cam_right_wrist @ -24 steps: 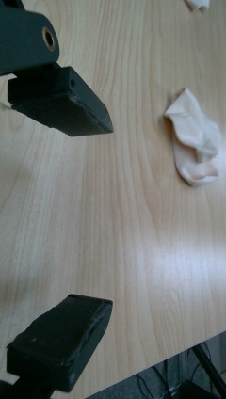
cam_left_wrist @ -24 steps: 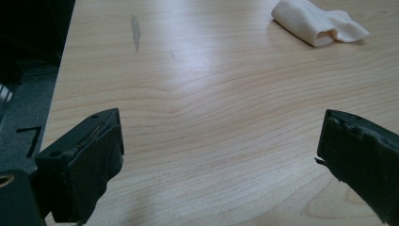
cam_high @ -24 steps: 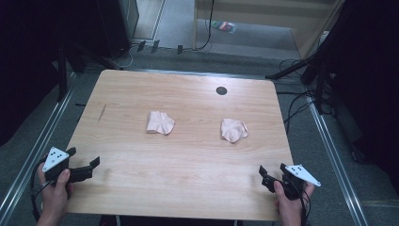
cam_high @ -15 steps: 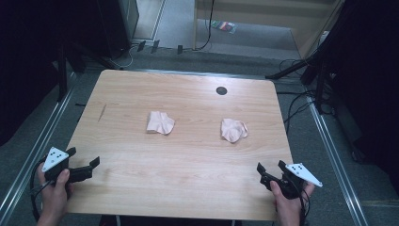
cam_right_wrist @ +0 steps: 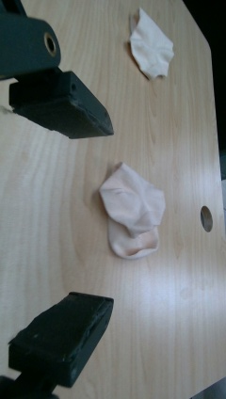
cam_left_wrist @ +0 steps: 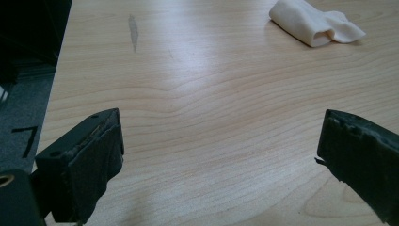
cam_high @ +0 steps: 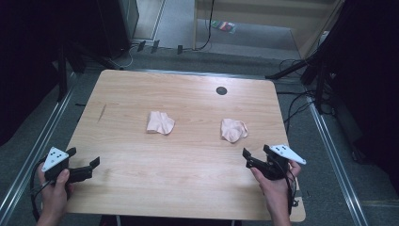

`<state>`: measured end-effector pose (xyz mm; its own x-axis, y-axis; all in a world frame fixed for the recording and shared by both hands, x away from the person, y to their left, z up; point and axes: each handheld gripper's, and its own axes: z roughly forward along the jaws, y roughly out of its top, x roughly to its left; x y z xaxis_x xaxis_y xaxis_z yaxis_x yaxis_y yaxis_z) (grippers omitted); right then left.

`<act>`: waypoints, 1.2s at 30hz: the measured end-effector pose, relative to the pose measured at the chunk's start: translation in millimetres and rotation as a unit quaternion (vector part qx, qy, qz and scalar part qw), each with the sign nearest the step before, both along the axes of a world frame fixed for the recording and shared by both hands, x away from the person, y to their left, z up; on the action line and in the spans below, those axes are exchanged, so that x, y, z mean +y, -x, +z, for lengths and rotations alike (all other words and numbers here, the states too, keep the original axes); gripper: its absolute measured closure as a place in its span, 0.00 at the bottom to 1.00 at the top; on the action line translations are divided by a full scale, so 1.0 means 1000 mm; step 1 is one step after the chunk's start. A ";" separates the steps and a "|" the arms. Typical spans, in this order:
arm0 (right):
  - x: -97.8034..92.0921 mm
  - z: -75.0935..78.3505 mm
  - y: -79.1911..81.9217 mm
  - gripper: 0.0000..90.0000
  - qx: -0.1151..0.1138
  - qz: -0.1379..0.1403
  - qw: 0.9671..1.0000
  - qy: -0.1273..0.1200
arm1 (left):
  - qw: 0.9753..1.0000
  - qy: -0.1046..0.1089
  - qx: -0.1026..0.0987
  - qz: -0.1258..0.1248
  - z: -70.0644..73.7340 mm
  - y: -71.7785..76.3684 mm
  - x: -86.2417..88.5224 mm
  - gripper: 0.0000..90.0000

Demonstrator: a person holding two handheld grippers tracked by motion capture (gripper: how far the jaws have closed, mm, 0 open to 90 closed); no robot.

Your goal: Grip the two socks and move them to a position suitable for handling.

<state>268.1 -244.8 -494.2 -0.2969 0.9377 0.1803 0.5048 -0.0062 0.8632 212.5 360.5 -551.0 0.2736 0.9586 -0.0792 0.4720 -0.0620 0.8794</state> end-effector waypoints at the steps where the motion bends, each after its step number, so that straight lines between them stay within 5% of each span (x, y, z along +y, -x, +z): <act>1: 0.002 0.001 -0.004 0.21 -0.001 -0.001 1.000 0.002 | 1.000 0.001 0.000 0.000 0.000 0.000 0.000 0.02; 8: 0.027 0.000 -0.046 0.32 0.014 0.003 1.000 0.023 | 1.000 0.002 -0.001 -0.001 0.000 0.000 0.000 0.02; 18: 0.040 -0.016 -0.097 0.28 0.044 -0.009 0.998 0.049 | 1.000 0.002 -0.001 -0.003 0.000 0.000 0.000 0.02; 28: 0.045 -0.026 -0.121 0.26 0.061 -0.008 0.996 0.057 | 1.000 0.002 0.001 -0.005 0.000 0.000 0.000 0.02; 36: 0.053 -0.048 -0.134 0.26 0.098 -0.015 0.993 0.066 | 1.000 0.000 0.001 -0.005 0.000 0.000 0.000 0.02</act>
<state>402.4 -191.4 -542.0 -0.2389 0.9651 0.1070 0.6646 0.0821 0.7427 212.7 360.4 -551.1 0.2825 0.9559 -0.0803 0.4731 -0.0661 0.8785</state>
